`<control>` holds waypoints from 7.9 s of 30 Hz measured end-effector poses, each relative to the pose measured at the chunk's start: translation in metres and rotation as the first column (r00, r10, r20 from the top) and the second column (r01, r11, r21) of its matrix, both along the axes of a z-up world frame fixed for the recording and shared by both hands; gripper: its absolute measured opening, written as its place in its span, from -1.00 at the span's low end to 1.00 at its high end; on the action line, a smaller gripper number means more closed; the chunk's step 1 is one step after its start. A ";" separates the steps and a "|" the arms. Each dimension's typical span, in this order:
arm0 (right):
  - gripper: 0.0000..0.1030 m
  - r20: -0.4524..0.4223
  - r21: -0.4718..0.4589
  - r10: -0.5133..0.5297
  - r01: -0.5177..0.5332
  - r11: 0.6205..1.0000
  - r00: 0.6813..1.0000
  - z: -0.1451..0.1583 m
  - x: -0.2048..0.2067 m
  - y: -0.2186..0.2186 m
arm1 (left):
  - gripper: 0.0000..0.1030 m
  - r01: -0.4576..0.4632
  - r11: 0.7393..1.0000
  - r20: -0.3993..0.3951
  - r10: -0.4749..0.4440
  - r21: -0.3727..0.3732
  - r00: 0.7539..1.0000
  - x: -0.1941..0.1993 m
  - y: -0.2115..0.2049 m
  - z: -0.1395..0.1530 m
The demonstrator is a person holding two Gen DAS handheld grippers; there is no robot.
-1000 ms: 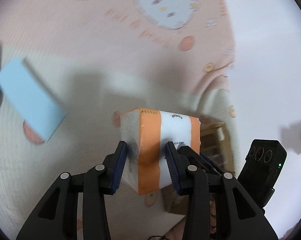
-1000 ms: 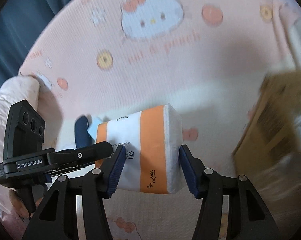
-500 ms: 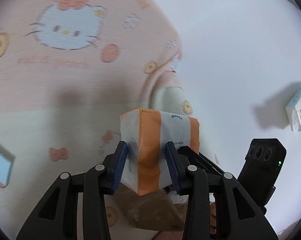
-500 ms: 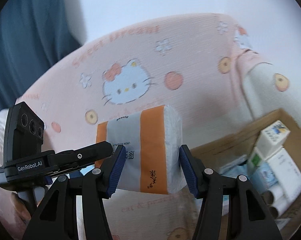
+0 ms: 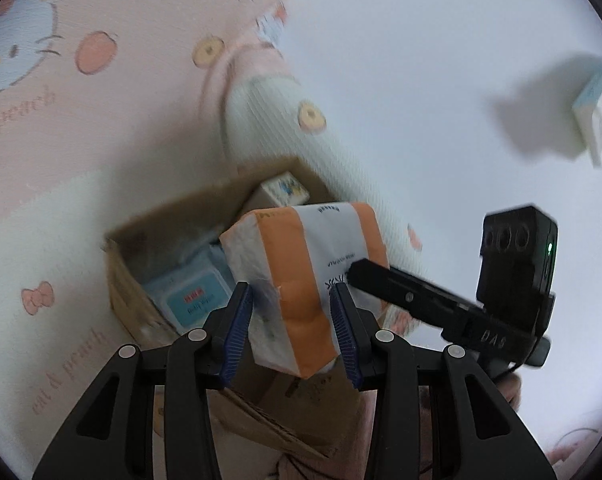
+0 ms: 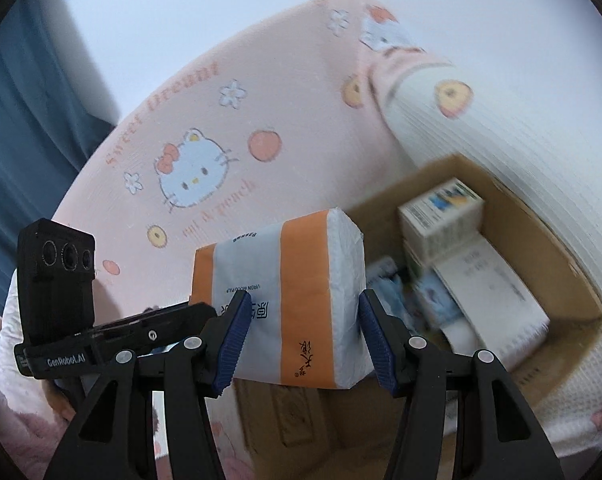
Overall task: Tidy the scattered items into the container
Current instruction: 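Lower the tissue pack into the box and open the right gripper, then withdraw the right gripper from the box toward the blue sponge block, then position the open right gripper around the light blue sponge block, then lower the open left gripper around the light blue sponge block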
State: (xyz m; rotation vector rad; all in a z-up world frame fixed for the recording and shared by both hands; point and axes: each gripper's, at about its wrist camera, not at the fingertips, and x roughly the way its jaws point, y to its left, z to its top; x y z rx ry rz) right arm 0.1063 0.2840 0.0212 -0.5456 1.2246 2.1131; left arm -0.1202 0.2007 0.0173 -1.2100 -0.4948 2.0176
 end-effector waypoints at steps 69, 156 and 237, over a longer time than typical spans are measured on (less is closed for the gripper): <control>-0.64 0.518 -0.531 0.598 -0.318 0.785 0.612 -0.157 -0.088 0.025 | -0.59 0.060 0.979 0.114 -0.038 -0.197 0.993 -0.032 0.018 -0.021; -0.88 0.344 -0.223 0.544 -0.496 0.839 0.766 -0.154 -0.349 -0.115 | -0.93 -0.521 0.769 0.190 0.612 -0.370 0.768 0.013 -0.342 -0.200; 0.03 0.253 -0.034 0.627 -0.641 0.767 0.737 -0.165 -0.285 -0.106 | -0.07 -0.380 0.855 0.028 0.416 -0.352 0.909 0.027 -0.234 -0.181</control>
